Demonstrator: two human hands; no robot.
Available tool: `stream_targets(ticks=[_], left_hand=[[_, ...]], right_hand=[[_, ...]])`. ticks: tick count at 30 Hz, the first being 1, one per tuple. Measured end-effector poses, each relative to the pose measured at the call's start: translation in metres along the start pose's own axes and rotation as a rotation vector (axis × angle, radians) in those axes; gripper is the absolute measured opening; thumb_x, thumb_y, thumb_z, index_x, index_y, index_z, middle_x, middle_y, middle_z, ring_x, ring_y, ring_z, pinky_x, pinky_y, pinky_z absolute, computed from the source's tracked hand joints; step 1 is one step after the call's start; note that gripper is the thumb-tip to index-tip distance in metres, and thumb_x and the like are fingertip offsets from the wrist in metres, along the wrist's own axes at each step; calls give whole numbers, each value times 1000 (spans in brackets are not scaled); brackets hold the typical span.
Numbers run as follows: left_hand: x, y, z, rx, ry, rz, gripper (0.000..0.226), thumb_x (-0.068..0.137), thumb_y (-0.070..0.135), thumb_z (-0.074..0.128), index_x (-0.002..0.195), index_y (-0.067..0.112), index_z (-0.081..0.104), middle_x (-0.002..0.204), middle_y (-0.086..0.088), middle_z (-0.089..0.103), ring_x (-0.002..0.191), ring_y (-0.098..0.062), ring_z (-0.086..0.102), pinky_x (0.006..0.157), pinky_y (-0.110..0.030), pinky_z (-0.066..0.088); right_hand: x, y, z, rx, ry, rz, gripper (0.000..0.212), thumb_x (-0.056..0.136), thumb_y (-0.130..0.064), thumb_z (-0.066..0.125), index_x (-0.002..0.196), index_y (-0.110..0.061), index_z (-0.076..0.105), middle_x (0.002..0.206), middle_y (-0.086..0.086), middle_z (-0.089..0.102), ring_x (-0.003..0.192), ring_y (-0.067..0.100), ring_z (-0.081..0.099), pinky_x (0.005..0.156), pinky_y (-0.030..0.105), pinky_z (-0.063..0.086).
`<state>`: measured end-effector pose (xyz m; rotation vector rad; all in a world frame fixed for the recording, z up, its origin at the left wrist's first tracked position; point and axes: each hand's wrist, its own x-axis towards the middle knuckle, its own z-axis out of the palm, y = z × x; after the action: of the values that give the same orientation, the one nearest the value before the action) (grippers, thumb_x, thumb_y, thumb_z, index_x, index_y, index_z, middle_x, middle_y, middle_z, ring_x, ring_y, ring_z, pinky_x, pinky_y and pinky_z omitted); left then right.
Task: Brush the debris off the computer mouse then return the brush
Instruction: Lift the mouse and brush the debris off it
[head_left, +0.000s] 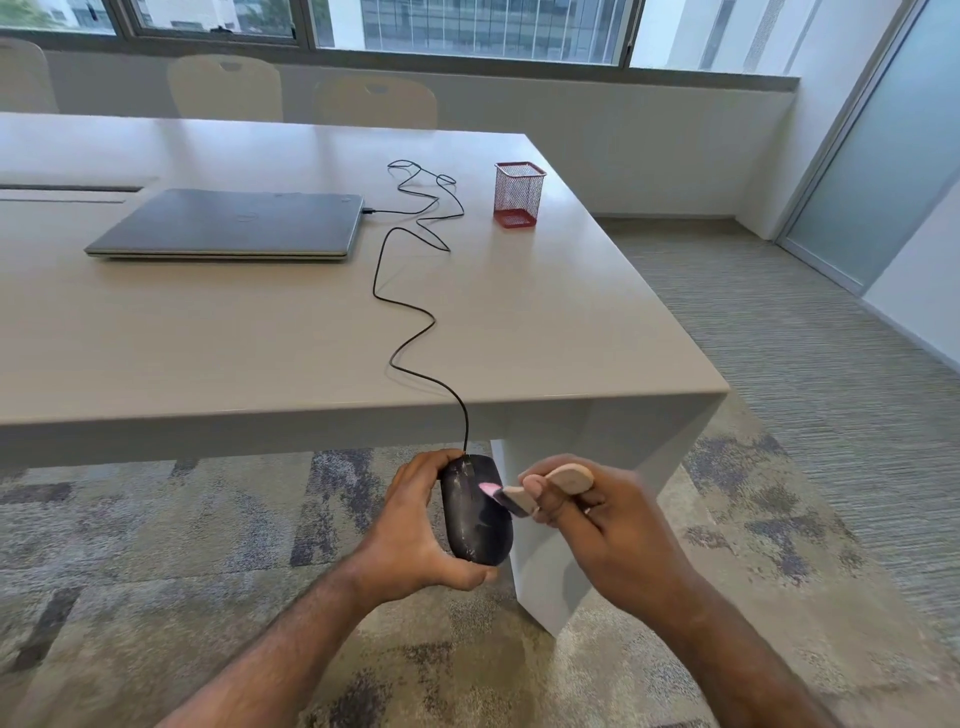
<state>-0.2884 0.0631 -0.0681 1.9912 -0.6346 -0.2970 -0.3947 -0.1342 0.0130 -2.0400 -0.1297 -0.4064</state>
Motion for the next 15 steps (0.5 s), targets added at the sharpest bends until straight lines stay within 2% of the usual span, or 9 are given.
stream_targets(ticks=[3, 8, 13, 15], left_hand=[[0, 0, 0, 2, 12, -9, 116, 35, 47, 93, 139, 35, 44, 135, 18, 43, 128, 3, 40, 108, -21, 38], [1, 4, 0, 2, 13, -31, 116, 34, 45, 91, 140, 36, 44, 135, 15, 44, 125, -3, 45, 105, -28, 42], [-1, 3, 0, 23, 3, -29, 117, 36, 47, 93, 141, 36, 42, 134, 19, 42, 126, 6, 39, 103, -18, 35], [-2, 3, -1, 35, 7, -14, 116, 36, 47, 94, 139, 35, 42, 133, 19, 42, 127, 6, 38, 104, -15, 33]], right_hand=[[-2, -11, 5, -64, -5, -35, 24, 99, -42, 57, 90, -24, 71, 73, -2, 70, 66, 17, 66, 59, 38, 54], [-6, -27, 19, -62, -62, -97, 20, 100, -35, 58, 90, -22, 70, 76, -12, 70, 69, 10, 68, 60, 20, 51], [-3, -29, 11, -27, 41, -66, 15, 99, -32, 60, 90, -27, 70, 76, -11, 70, 68, 10, 67, 59, 18, 51], [0, -27, 5, -10, 110, -32, 13, 99, -30, 61, 89, -26, 69, 77, -7, 70, 67, 13, 67, 57, 25, 55]])
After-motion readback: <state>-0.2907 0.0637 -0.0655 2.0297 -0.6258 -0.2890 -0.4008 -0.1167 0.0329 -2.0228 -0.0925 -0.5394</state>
